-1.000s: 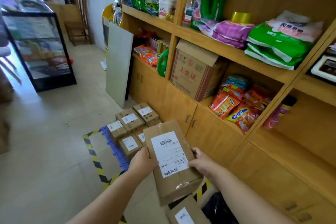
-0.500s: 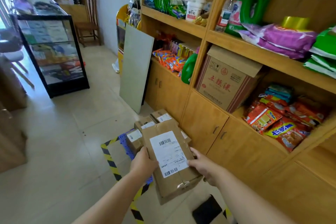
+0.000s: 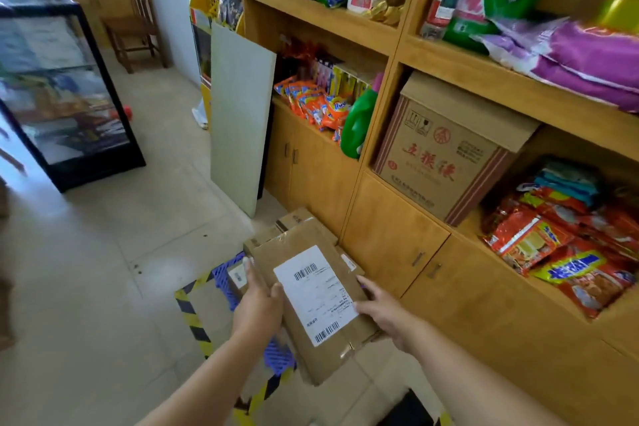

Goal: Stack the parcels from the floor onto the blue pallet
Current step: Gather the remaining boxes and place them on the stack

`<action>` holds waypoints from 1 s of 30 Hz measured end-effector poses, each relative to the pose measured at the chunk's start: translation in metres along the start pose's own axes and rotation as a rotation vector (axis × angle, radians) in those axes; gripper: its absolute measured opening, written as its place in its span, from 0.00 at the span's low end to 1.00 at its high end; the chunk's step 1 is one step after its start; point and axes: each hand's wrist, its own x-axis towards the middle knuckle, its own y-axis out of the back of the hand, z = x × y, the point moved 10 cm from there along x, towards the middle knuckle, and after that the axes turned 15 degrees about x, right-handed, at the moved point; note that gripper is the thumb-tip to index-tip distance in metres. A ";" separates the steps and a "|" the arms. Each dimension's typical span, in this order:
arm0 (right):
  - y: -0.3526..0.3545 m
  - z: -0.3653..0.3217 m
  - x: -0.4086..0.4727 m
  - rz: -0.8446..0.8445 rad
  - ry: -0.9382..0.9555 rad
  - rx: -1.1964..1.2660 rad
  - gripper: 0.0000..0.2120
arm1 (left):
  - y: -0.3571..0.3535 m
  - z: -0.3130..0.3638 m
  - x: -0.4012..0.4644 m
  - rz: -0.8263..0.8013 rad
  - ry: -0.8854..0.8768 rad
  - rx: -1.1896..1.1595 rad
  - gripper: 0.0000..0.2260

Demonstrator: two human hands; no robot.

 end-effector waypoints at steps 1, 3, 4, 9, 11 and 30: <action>0.004 -0.014 0.014 -0.003 0.025 0.008 0.27 | 0.006 0.011 0.013 0.017 -0.008 -0.039 0.35; 0.009 -0.040 0.038 -0.021 0.065 0.022 0.26 | 0.016 0.033 0.034 0.019 -0.020 -0.131 0.37; 0.011 -0.054 0.052 -0.034 0.084 0.023 0.27 | 0.019 0.043 0.046 0.022 -0.025 -0.174 0.38; 0.022 -0.112 0.100 -0.066 0.184 0.028 0.26 | 0.042 0.081 0.098 0.079 -0.074 -0.313 0.39; 0.024 -0.127 0.114 -0.065 0.207 0.018 0.25 | 0.056 0.094 0.116 0.110 -0.098 -0.353 0.34; 0.006 -0.157 0.264 0.687 0.074 0.528 0.15 | 0.081 0.131 0.385 -0.161 -0.247 0.058 0.29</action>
